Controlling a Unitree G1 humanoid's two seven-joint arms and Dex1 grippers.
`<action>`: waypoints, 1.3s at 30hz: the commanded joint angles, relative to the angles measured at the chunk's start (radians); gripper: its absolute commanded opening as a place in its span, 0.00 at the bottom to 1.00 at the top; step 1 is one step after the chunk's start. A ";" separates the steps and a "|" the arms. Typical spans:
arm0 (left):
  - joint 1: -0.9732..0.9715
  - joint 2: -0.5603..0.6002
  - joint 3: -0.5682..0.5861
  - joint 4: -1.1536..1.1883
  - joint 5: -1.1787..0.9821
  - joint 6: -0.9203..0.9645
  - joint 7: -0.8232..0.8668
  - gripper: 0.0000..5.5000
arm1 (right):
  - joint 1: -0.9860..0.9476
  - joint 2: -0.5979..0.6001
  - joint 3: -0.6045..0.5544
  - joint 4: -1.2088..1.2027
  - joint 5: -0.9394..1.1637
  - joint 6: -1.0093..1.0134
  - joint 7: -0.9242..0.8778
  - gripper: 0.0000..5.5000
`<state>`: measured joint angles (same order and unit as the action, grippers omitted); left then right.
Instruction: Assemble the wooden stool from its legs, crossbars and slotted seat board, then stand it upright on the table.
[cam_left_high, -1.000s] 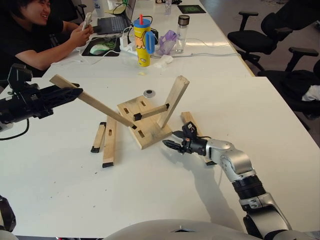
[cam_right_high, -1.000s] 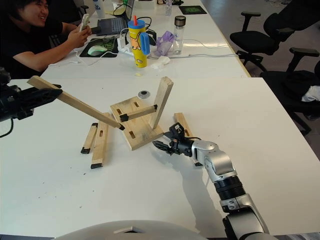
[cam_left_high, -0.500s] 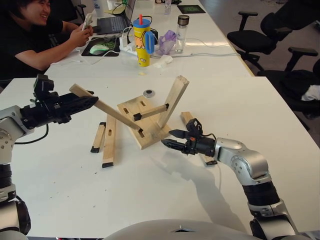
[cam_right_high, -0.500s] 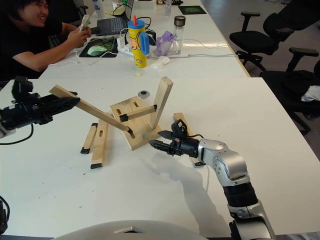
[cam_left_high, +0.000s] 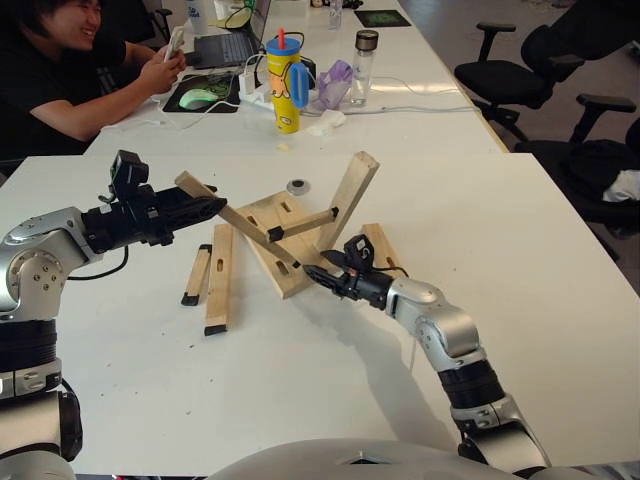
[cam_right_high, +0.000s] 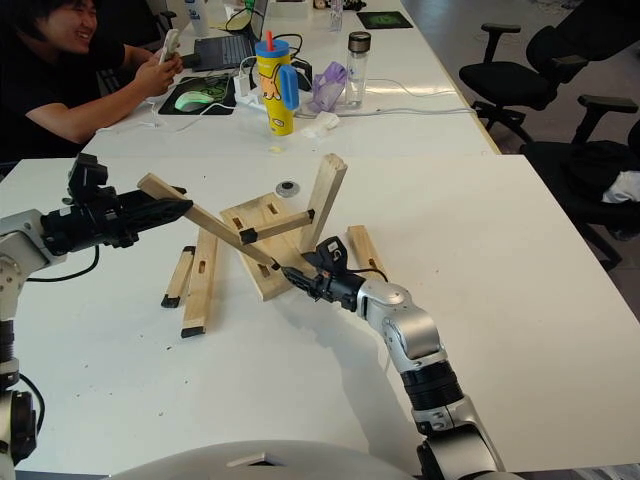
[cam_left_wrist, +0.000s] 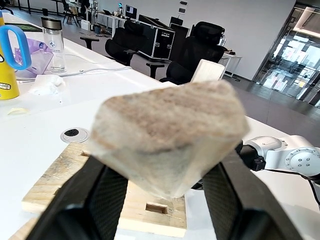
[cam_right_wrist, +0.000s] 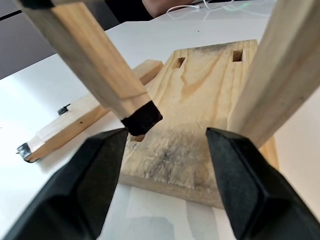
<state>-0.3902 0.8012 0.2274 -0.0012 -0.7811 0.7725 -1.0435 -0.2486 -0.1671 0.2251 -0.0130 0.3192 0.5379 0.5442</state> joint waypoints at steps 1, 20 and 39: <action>-0.030 0.024 -0.003 -0.010 0.011 0.007 -0.013 0.38 | -0.018 0.004 -0.009 0.043 -0.019 -0.005 -0.007 0.42; 0.026 0.117 -0.139 -0.161 0.195 -0.066 -0.024 0.38 | 0.014 -0.013 0.043 0.051 -0.062 0.059 -0.004 0.40; -0.132 0.098 -0.388 -0.128 0.365 -0.144 -0.059 0.38 | 0.006 -0.063 0.163 0.097 -0.125 0.193 0.053 0.40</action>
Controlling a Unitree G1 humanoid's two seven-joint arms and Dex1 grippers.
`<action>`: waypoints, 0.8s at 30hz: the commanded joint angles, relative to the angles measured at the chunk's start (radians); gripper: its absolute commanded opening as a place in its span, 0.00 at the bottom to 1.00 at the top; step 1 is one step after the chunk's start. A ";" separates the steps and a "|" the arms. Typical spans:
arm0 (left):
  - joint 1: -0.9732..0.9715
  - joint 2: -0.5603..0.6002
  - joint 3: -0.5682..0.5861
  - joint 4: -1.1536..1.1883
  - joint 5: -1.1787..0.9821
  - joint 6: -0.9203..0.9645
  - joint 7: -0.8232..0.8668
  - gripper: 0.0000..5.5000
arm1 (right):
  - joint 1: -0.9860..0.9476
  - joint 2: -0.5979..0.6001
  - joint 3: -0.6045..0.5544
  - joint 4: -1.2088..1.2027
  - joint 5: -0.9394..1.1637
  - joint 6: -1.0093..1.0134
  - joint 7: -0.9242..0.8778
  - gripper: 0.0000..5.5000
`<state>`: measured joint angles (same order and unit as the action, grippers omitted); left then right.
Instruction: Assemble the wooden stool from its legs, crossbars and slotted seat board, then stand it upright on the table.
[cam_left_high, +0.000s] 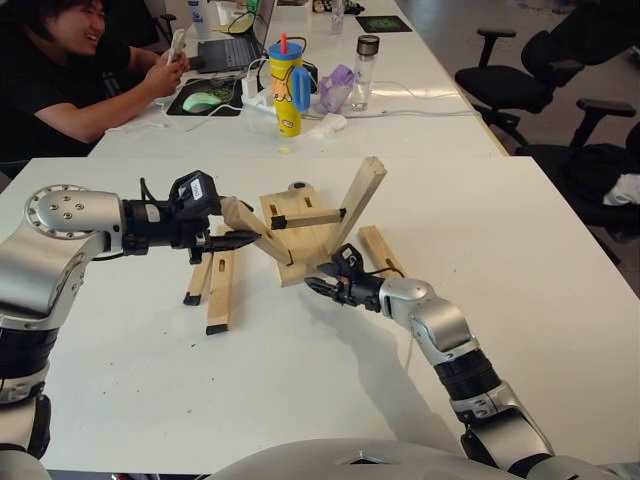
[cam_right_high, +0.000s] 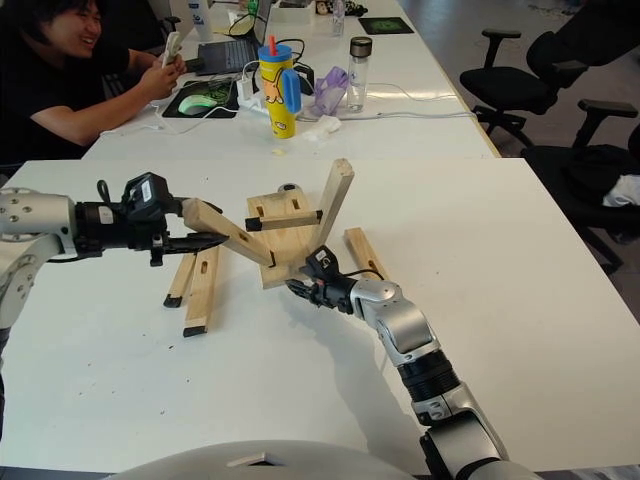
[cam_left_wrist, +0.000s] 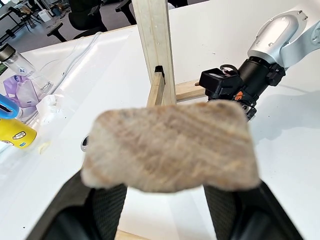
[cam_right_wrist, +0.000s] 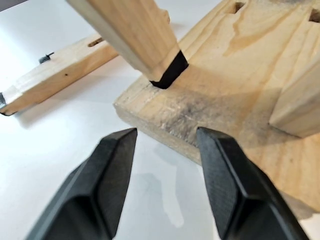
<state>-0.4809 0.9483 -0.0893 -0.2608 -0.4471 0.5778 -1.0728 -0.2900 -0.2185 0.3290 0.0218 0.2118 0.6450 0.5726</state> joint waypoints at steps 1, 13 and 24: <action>-0.067 -0.063 -0.080 0.178 0.030 0.044 -0.047 0.38 | 0.045 -0.013 0.064 0.065 -0.018 0.085 0.028 0.40; -0.185 -0.172 -0.212 0.421 0.142 -0.069 -0.146 0.38 | 0.010 -0.037 0.101 0.099 -0.031 0.096 0.077 0.40; -0.262 -0.256 -0.243 0.740 0.180 -0.088 -0.247 0.38 | -0.011 -0.022 0.057 0.085 -0.002 -0.001 0.114 0.40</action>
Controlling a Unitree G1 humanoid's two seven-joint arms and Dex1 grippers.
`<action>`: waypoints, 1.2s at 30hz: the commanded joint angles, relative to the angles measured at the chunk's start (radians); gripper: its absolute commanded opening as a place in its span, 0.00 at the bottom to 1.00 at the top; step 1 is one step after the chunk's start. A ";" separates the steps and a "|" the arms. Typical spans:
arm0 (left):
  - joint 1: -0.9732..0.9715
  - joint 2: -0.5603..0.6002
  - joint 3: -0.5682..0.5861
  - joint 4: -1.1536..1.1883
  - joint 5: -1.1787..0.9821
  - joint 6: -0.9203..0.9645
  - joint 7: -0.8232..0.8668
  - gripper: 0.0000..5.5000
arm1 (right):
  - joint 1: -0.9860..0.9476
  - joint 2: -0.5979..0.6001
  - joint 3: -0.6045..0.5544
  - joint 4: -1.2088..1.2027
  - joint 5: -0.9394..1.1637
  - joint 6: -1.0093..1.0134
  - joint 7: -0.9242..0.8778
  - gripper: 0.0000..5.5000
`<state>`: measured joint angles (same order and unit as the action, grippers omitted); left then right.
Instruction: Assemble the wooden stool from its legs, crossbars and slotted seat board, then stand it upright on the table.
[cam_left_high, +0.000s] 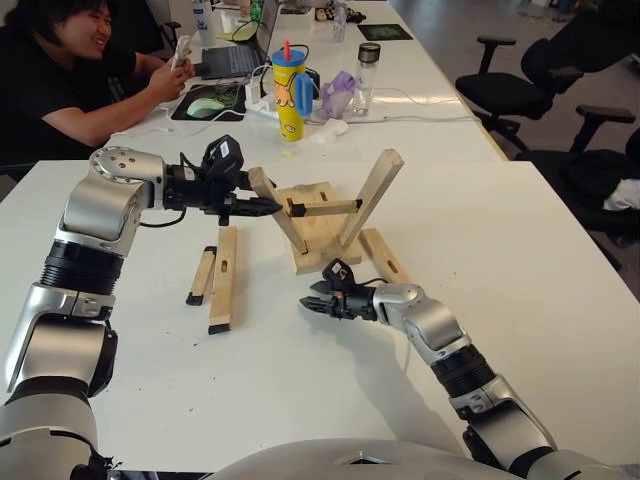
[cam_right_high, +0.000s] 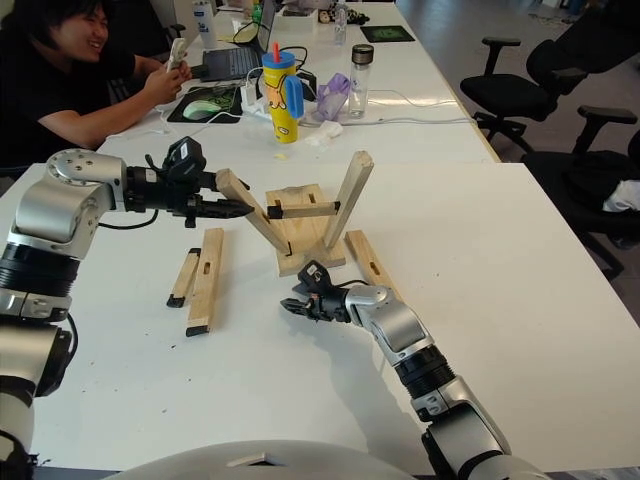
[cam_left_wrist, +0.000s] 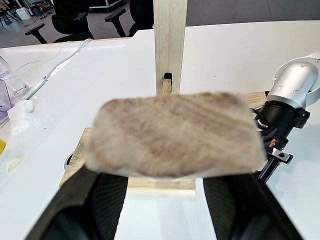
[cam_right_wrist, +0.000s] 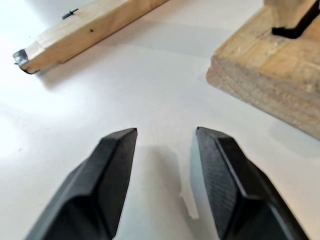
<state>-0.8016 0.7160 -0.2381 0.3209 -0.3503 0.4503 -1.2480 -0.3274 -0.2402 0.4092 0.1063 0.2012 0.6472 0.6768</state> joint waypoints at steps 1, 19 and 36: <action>0.043 -0.022 -0.107 0.195 0.105 0.017 -0.087 0.38 | 0.029 0.007 -0.053 -0.018 0.031 -0.021 0.011 0.40; -0.115 -0.100 -0.178 0.279 0.223 -0.109 -0.197 0.38 | -0.056 0.118 -0.205 0.176 -0.047 -0.222 -0.222 0.40; 0.254 -0.341 0.114 0.051 0.028 -0.109 0.210 0.38 | -0.021 0.061 0.019 0.272 -0.139 0.105 -0.078 0.40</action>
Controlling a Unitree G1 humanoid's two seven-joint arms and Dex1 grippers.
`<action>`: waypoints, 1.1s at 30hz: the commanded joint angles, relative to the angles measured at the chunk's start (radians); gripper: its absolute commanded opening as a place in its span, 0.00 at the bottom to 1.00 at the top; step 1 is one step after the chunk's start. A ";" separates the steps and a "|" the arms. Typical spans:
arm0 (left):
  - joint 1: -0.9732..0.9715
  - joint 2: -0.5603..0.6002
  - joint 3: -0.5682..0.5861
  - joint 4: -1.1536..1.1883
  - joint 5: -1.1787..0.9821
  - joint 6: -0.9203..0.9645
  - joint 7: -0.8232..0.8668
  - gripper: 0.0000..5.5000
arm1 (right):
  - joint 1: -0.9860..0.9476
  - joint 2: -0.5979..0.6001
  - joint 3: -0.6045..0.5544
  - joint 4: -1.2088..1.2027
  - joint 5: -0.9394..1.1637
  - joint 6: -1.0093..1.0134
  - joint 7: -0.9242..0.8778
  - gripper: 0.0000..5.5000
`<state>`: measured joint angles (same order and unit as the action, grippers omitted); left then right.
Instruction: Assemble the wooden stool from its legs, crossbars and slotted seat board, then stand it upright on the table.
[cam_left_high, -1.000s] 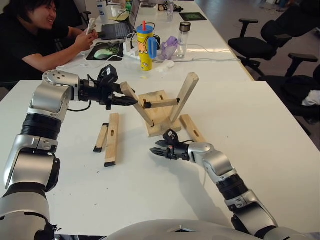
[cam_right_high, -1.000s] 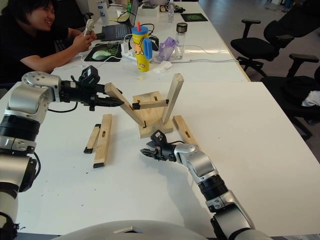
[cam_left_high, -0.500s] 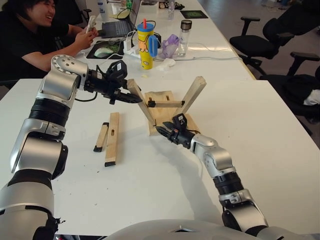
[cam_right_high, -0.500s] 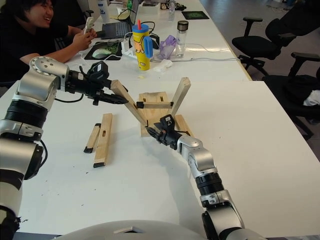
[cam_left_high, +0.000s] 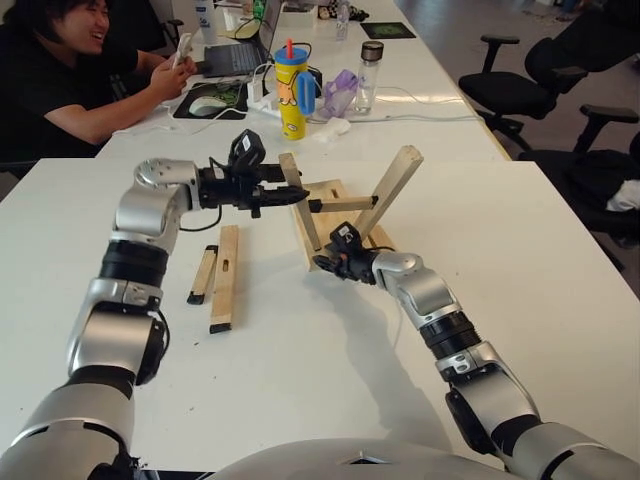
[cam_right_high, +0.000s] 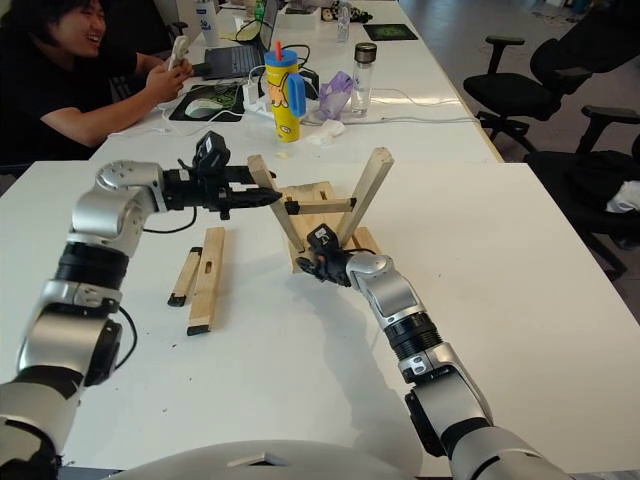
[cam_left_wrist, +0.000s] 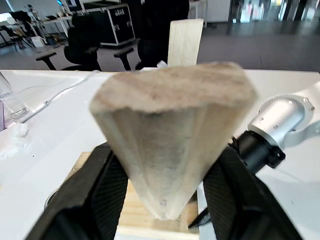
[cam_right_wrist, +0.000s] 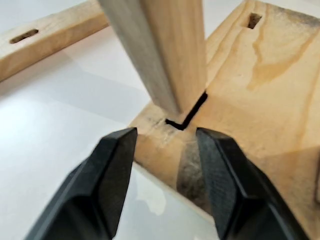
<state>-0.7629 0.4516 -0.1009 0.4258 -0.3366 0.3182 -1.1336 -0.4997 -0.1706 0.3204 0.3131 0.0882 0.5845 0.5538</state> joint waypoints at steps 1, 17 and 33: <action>0.248 -0.076 -0.035 -0.065 0.030 0.013 0.111 0.38 | 0.157 -0.011 0.109 0.057 -0.020 0.174 0.050 0.40; 0.275 0.001 -0.119 -0.109 0.072 -0.030 0.145 0.38 | 0.436 -0.060 -0.207 -0.548 0.245 -0.078 0.054 0.27; 0.260 -0.001 -0.144 -0.079 0.080 -0.040 0.159 0.38 | 0.140 0.012 -0.126 -0.646 -0.060 -0.237 -0.317 0.13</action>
<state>-0.5896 0.4496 -0.1578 0.2576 -0.3529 0.1973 -0.9741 -0.2978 -0.1671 0.1601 -0.3686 0.1001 0.4025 0.2793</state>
